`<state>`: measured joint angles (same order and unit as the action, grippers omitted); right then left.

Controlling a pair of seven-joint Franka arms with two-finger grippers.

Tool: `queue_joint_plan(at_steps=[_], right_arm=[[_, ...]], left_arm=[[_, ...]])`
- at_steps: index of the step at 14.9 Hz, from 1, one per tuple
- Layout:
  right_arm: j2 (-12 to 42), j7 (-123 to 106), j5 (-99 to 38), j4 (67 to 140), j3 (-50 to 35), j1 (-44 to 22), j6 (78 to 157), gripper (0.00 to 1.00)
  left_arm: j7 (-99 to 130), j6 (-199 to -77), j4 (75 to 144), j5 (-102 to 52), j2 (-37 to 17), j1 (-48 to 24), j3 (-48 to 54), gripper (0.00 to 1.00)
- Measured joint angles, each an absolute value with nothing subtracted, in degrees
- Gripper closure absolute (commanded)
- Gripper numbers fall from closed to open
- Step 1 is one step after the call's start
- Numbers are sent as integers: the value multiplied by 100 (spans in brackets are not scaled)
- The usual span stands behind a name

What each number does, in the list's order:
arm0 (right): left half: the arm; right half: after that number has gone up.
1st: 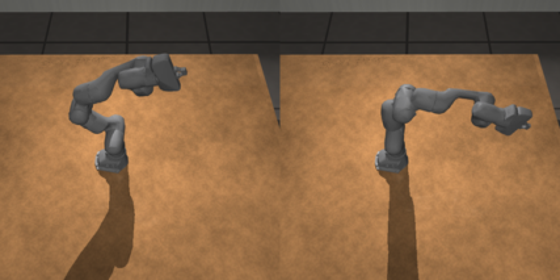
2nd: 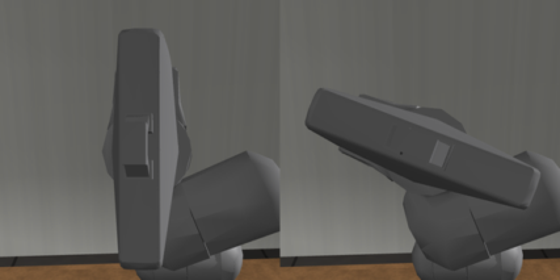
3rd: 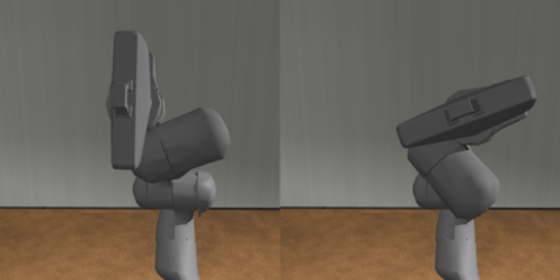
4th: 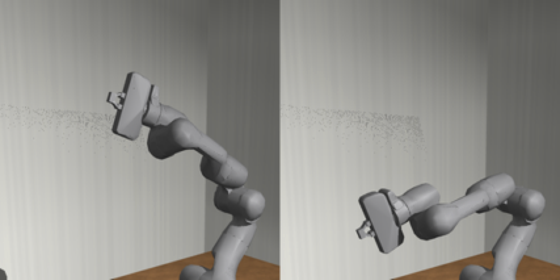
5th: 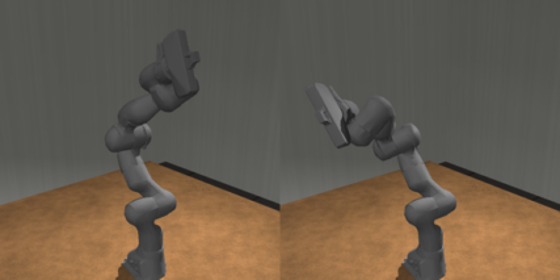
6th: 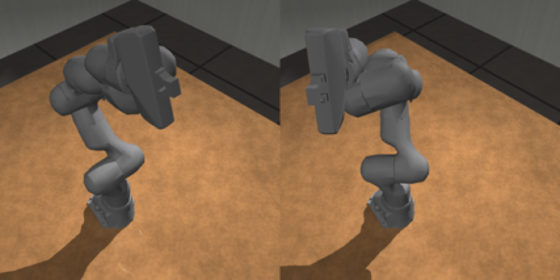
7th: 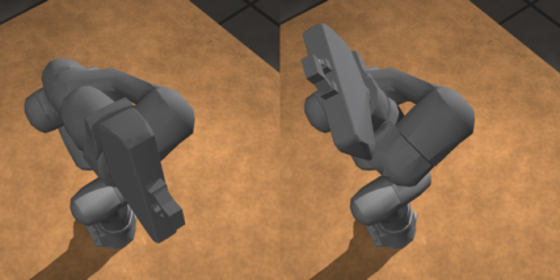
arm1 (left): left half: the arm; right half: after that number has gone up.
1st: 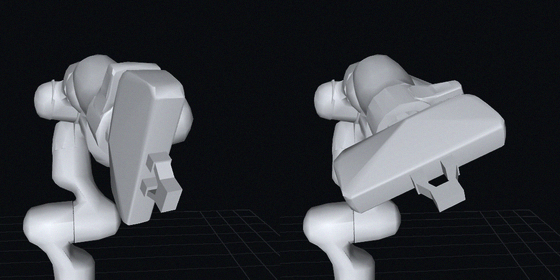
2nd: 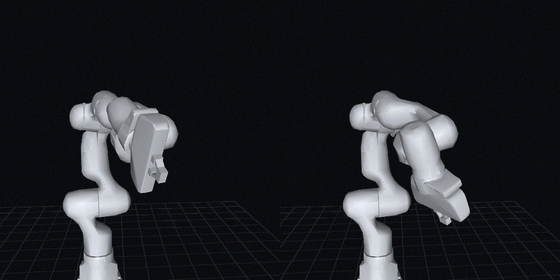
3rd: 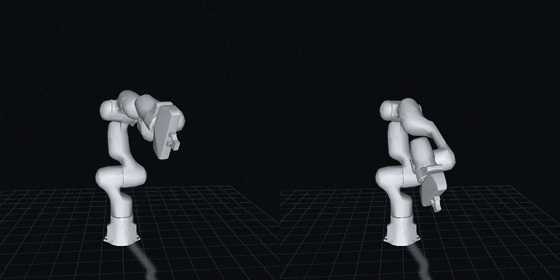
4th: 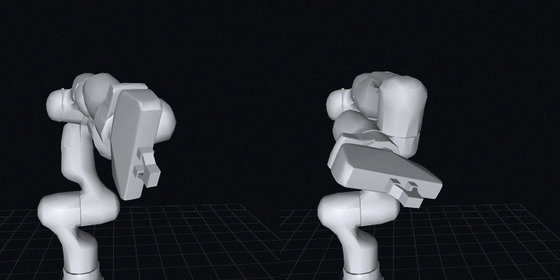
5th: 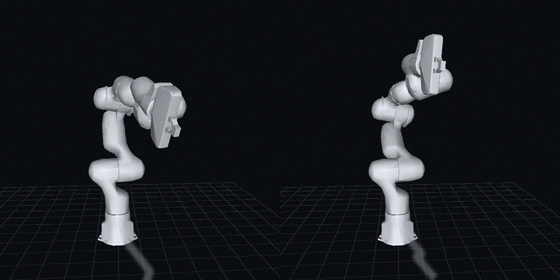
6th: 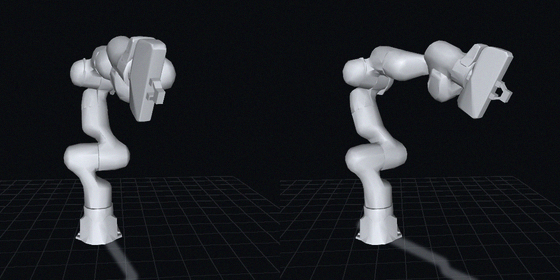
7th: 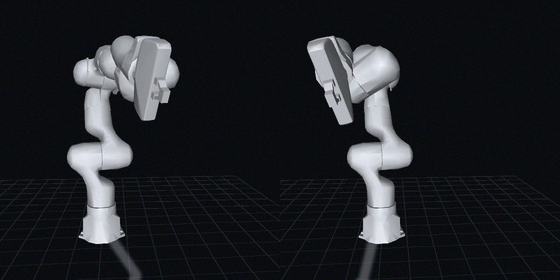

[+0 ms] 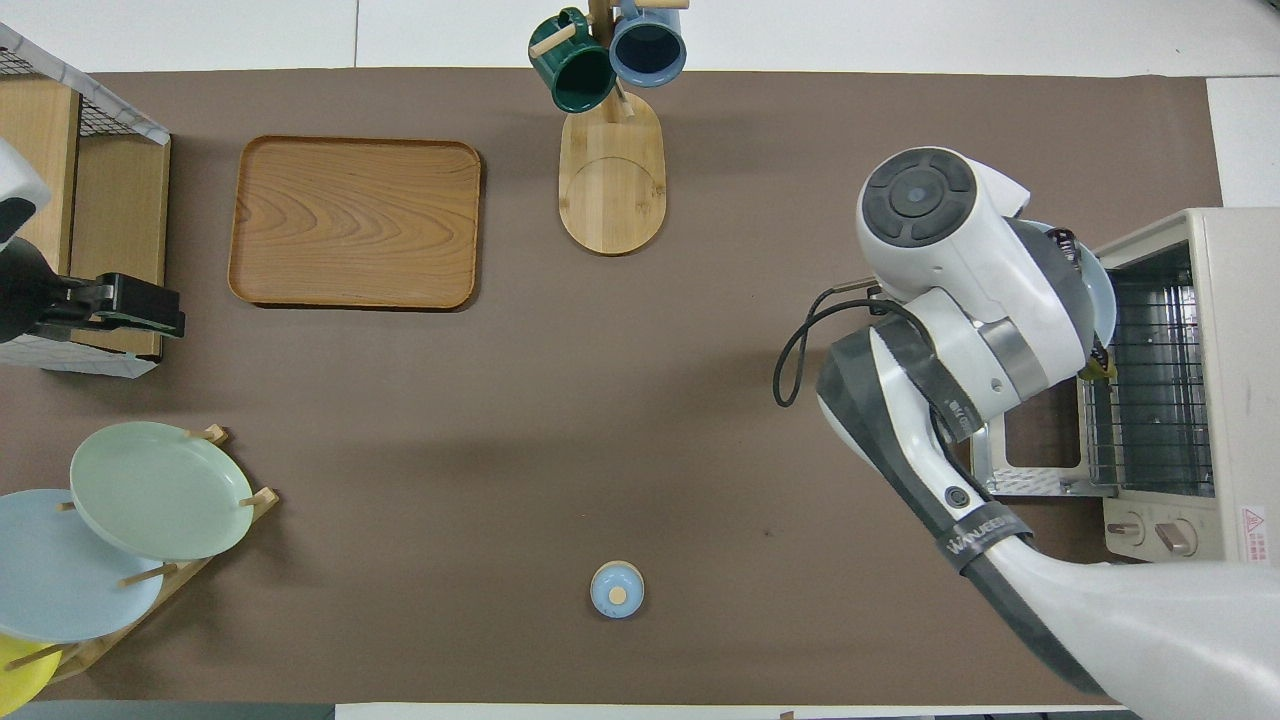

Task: Put eggplant into oven
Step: 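Carry the eggplant into the open oven with the right gripper and release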

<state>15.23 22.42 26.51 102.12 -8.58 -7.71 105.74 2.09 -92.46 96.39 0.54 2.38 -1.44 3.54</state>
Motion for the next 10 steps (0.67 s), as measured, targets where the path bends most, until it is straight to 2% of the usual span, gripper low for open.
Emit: queue_joint_plan(at_steps=[3,10], right_arm=[[1292,1993,2651,10464,-860,-450,10582,100],[1063,1979,2651,10803,-868,-258,10589,100]], left_arm=[[209,-9246,9639,54,238,-144,352,0],[209,-9246,9639,54,238,-144,351,0]])
